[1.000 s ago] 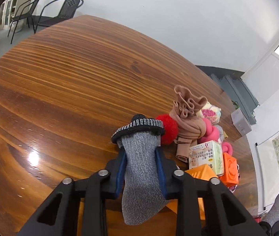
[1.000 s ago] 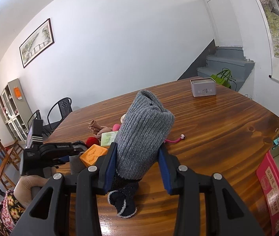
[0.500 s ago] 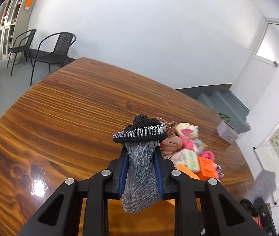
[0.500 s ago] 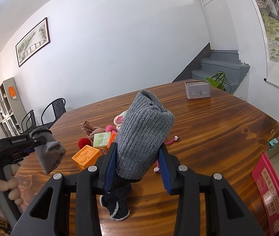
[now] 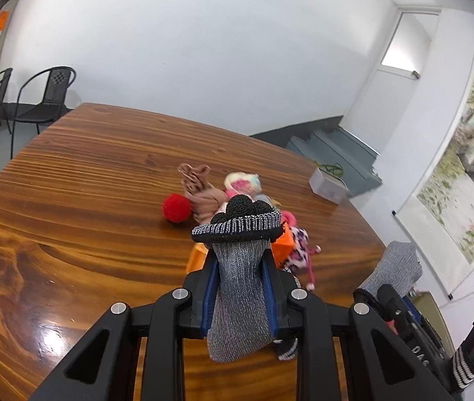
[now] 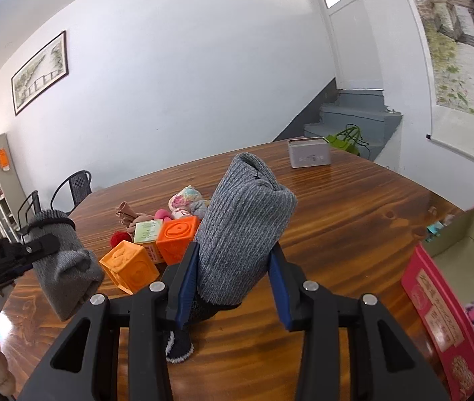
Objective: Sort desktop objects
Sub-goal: 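Carry both grey socks to the green box and release them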
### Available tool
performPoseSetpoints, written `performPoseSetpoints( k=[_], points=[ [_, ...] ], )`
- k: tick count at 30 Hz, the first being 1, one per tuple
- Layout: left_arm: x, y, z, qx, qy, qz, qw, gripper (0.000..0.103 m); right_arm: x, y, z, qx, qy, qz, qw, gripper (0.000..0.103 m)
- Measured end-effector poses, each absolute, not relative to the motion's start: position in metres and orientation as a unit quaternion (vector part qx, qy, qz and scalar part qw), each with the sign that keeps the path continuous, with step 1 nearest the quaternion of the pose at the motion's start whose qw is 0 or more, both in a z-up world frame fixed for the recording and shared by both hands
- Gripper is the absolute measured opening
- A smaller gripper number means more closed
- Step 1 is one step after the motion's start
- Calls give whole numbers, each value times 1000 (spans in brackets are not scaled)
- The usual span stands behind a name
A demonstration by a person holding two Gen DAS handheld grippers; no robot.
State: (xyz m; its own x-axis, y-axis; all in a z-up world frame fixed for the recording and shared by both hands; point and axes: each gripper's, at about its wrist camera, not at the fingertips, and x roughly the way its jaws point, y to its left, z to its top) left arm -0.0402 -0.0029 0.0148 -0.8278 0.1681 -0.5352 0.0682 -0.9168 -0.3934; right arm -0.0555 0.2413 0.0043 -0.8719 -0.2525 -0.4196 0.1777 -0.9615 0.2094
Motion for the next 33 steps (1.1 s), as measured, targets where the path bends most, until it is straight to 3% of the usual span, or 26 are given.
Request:
performPoseSetpoints(
  k=[8, 20, 33],
  points=[
    [-39, 59, 34, -288, -168, 938, 94, 25, -5, 319, 25, 195, -112, -973, 51, 44],
    [-55, 222, 51, -308, -103, 912, 250, 25, 42, 463, 29, 191, -145, -966, -100, 44],
    [-60, 327, 55, -329, -71, 879, 337, 25, 43, 500, 8, 219, -143, -954, -147, 45]
  ],
)
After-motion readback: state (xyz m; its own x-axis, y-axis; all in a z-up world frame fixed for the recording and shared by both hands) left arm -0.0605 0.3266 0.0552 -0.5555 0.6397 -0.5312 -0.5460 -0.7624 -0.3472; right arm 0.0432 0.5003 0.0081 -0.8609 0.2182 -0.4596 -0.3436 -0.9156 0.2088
